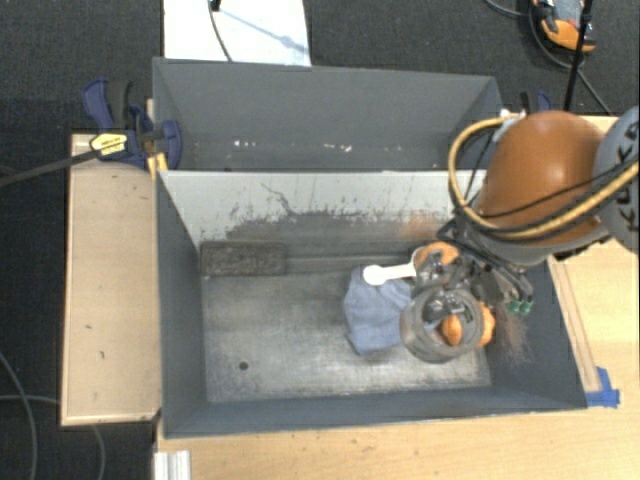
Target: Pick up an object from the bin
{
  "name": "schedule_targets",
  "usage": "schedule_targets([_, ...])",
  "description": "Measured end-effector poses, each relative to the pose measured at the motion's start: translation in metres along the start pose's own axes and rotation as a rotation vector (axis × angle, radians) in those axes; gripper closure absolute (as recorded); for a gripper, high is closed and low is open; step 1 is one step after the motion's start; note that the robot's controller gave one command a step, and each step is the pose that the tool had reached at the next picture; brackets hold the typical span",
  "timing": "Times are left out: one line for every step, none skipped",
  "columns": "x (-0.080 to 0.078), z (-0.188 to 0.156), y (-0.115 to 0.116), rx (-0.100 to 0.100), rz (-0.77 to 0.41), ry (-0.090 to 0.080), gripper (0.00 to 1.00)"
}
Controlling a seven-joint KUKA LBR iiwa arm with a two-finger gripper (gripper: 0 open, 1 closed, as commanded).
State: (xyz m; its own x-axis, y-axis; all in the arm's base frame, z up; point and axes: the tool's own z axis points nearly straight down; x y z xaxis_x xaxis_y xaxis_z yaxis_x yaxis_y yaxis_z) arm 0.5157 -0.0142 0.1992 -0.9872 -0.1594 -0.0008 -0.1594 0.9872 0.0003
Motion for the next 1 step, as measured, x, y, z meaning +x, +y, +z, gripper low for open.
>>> schedule_targets([-0.0010,-0.0544,-0.0036,-0.001,-0.006,0.004,1.00])
